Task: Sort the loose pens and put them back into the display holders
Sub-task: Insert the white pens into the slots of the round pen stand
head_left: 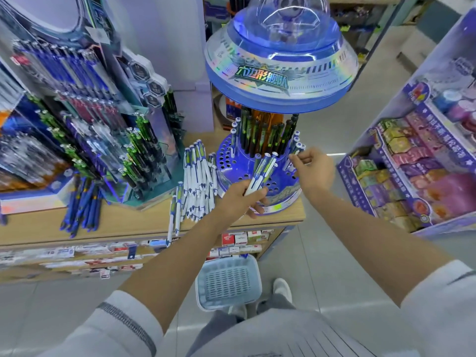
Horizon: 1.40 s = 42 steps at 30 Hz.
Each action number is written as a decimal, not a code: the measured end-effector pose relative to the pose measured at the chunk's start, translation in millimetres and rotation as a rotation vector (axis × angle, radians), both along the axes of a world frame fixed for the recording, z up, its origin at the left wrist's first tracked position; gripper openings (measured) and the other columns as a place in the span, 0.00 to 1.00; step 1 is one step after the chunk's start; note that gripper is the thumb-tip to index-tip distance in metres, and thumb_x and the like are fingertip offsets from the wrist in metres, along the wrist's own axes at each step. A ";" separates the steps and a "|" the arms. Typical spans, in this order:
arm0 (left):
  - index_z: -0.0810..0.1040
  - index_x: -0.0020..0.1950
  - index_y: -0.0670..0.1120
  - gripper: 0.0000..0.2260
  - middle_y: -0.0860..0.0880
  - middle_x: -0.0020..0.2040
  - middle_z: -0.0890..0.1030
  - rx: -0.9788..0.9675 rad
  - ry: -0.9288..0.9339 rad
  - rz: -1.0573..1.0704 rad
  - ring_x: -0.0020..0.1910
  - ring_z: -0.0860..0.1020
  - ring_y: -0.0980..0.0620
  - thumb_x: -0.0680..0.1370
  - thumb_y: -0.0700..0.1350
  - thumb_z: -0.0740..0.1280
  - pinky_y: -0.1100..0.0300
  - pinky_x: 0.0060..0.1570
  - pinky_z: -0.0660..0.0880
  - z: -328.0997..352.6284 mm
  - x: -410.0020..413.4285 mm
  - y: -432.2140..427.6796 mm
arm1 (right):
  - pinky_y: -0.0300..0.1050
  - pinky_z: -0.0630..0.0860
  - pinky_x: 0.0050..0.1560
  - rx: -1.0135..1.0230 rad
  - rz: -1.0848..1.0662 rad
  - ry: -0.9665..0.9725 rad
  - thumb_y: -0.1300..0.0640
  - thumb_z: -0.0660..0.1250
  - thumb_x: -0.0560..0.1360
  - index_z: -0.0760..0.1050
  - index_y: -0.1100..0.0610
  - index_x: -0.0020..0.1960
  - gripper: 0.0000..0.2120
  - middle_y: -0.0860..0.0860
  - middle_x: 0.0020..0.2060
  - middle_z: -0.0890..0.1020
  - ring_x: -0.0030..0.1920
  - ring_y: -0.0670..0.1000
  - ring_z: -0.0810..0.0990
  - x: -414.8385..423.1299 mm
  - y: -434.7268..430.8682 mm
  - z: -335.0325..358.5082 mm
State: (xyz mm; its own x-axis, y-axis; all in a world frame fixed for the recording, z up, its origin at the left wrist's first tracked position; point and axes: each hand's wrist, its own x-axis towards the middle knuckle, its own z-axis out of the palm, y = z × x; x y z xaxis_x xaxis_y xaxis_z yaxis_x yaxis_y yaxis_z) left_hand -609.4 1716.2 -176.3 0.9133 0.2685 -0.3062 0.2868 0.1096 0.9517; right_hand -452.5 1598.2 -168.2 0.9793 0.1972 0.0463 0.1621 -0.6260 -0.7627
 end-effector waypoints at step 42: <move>0.75 0.56 0.34 0.15 0.46 0.33 0.70 0.039 0.078 -0.026 0.24 0.64 0.54 0.81 0.46 0.62 0.64 0.24 0.62 5.4 22.3 -3.5 | 0.46 0.80 0.45 0.255 0.078 0.027 0.58 0.71 0.74 0.73 0.56 0.51 0.09 0.54 0.42 0.83 0.42 0.51 0.83 4.2 -21.9 9.0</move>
